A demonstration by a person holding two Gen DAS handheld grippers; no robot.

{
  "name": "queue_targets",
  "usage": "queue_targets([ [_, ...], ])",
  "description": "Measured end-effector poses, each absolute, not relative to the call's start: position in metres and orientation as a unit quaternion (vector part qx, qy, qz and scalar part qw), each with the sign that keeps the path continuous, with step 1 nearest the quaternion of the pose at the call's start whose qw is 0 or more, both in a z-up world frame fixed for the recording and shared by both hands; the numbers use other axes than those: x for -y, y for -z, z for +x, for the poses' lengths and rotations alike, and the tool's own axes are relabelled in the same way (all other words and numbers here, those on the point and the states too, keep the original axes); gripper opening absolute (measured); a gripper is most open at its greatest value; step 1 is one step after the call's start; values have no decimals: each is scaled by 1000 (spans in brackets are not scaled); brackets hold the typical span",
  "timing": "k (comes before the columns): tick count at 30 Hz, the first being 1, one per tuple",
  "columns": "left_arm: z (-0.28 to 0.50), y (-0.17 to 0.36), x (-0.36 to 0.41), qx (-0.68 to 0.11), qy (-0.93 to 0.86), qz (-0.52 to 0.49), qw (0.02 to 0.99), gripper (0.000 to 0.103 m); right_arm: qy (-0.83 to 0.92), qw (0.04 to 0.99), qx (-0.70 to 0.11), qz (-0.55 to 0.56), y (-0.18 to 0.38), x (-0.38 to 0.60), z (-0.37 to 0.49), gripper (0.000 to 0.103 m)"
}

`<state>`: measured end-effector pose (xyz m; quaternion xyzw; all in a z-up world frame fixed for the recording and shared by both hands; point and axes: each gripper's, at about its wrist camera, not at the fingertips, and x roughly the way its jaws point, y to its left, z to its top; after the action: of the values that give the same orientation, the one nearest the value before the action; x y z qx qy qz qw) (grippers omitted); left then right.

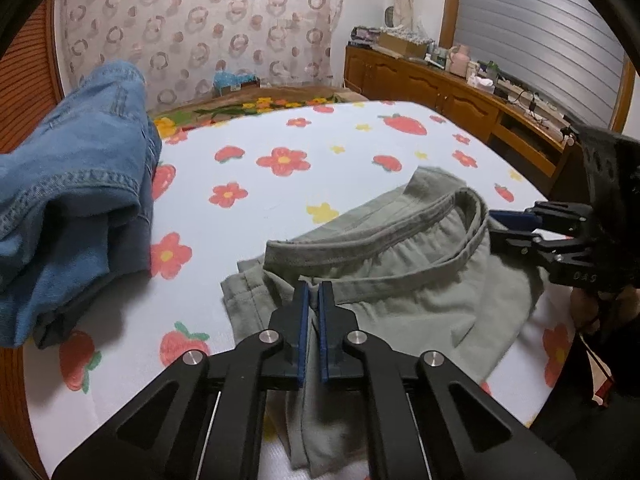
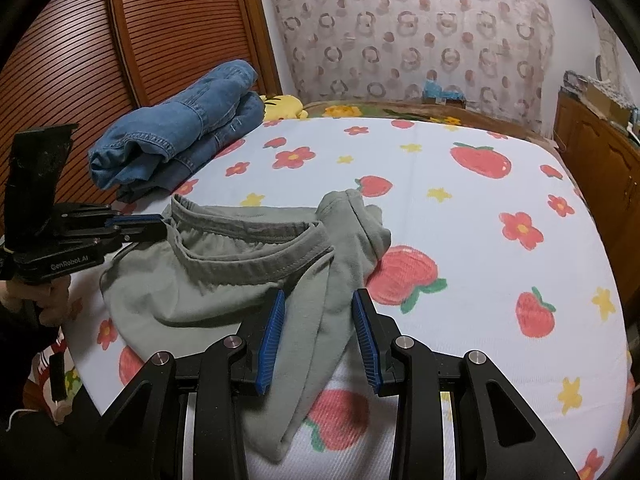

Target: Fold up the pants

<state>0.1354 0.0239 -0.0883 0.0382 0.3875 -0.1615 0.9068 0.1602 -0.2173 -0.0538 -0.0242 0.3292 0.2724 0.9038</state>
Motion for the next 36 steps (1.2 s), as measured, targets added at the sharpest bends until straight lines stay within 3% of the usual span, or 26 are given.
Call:
queue_targets([
  [10, 151, 67, -35, -363, 114, 15, 925, 5, -270, 905, -328, -16, 54, 220, 159, 37],
  [22, 168, 88, -36, -390, 98, 9, 916, 5, -271, 905, -329, -10, 54, 223, 160, 37],
  [26, 163, 88, -39, -393, 101, 2, 914, 22, -269, 905, -330, -10, 50, 224, 163, 37],
  [30, 156, 87, -37, -386, 112, 4, 916, 48, -273, 906, -322, -17, 39, 222, 164, 37],
  [36, 152, 91, -34, -387, 117, 3, 915, 49, -291, 900, -323, -38, 30, 209, 177, 37],
])
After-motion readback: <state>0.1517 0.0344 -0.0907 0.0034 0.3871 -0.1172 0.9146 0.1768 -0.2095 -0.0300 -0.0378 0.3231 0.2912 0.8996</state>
